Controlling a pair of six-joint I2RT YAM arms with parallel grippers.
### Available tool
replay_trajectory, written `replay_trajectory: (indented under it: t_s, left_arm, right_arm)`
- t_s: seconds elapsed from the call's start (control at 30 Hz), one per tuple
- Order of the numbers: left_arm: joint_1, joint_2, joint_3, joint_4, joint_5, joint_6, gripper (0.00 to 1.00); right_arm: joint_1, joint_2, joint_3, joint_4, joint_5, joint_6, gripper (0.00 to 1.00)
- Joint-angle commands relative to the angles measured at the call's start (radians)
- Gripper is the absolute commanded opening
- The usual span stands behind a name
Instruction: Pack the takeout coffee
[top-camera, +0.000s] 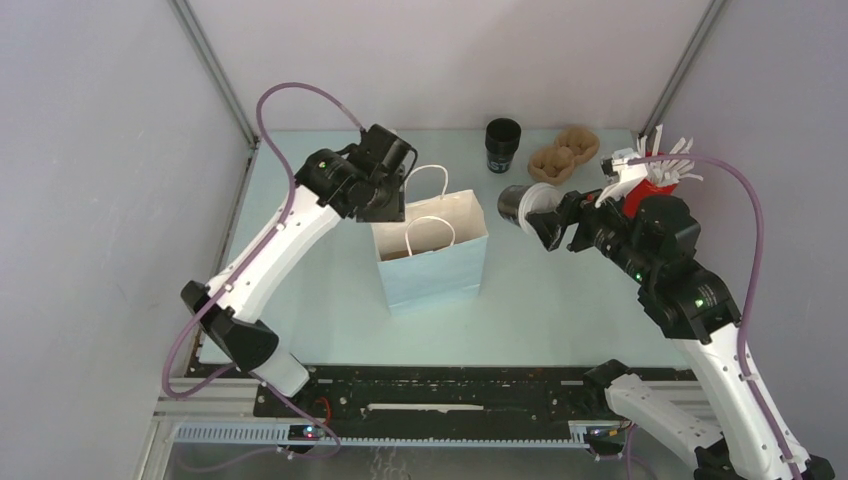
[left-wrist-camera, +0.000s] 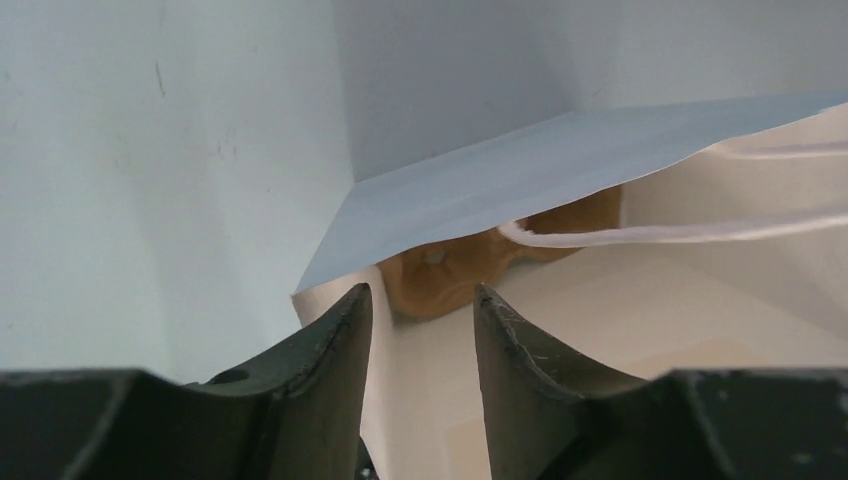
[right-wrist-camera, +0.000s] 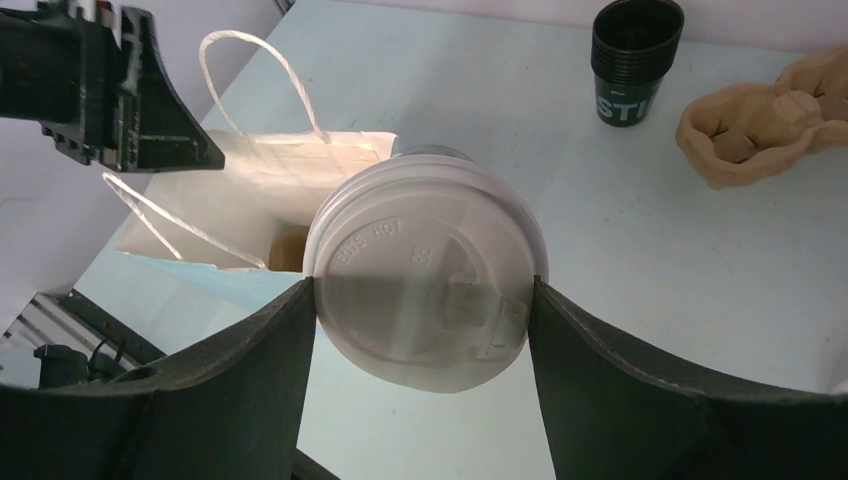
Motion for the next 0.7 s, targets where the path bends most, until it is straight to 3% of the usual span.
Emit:
replay_trajectory:
  t_s: [0.0, 0.37, 0.6, 0.67]
  left_arm:
    - [0.000, -0.009, 0.061, -0.125, -0.025, -0.033, 0.50]
    - [0.007, -0.125, 0.065, -0.151, -0.050, -0.055, 0.69]
    - [0.035, -0.137, -0.037, -0.161, -0.001, -0.061, 0.71]
    - [0.053, -0.110, -0.044, -0.164, 0.010, -0.061, 0.67]
  right_arm:
    - [0.008, -0.003, 0.082, -0.017, 0.016, -0.033, 0.59]
    - [0.020, 0.021, 0.088, -0.063, -0.013, 0.002, 0.57]
    - [0.046, 0.026, 0.091, -0.022, -0.004, -0.005, 0.55]
    - [0.051, 0.031, 0.093, -0.024, 0.002, -0.016, 0.53]
